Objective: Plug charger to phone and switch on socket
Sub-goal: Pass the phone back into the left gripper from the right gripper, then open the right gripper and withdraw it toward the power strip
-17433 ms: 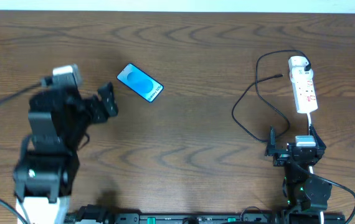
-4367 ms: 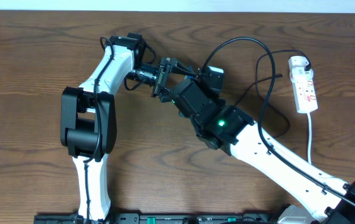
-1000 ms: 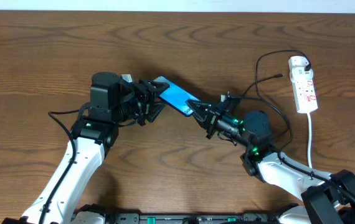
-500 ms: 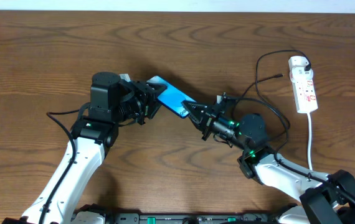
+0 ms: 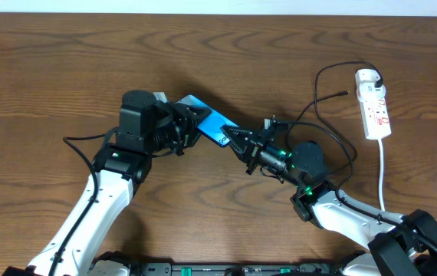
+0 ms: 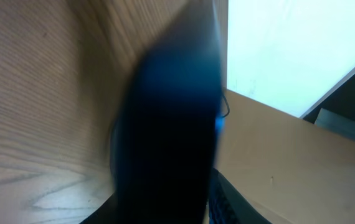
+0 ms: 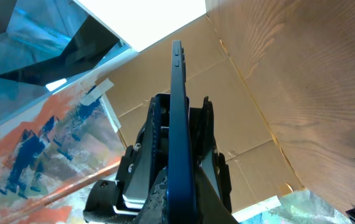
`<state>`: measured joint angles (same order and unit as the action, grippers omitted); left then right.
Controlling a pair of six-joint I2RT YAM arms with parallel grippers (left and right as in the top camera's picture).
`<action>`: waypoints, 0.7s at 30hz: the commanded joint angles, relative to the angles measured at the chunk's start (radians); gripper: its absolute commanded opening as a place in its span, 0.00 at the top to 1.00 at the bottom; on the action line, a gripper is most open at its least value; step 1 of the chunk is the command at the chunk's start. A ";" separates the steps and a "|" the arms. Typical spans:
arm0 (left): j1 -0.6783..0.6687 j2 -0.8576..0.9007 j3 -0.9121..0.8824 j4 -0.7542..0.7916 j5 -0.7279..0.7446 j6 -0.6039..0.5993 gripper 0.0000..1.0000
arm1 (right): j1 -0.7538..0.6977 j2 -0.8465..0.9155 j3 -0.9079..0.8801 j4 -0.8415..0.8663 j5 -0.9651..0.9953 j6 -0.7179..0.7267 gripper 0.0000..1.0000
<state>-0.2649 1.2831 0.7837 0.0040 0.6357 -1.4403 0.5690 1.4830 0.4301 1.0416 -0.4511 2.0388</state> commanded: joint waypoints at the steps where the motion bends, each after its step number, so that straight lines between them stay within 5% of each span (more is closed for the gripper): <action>1: -0.006 0.004 0.009 0.002 -0.027 0.002 0.72 | 0.009 -0.008 0.015 0.016 0.011 0.010 0.99; 15: -0.006 0.004 0.009 0.002 -0.028 0.002 0.92 | 0.009 -0.008 0.015 0.013 0.015 0.010 0.99; 21: -0.006 0.004 0.009 0.002 -0.028 0.002 0.92 | 0.009 -0.008 0.015 0.013 0.015 0.005 0.94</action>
<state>-0.2695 1.2831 0.7837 0.0048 0.6209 -1.4361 0.5690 1.4826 0.4301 1.0428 -0.4473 2.0686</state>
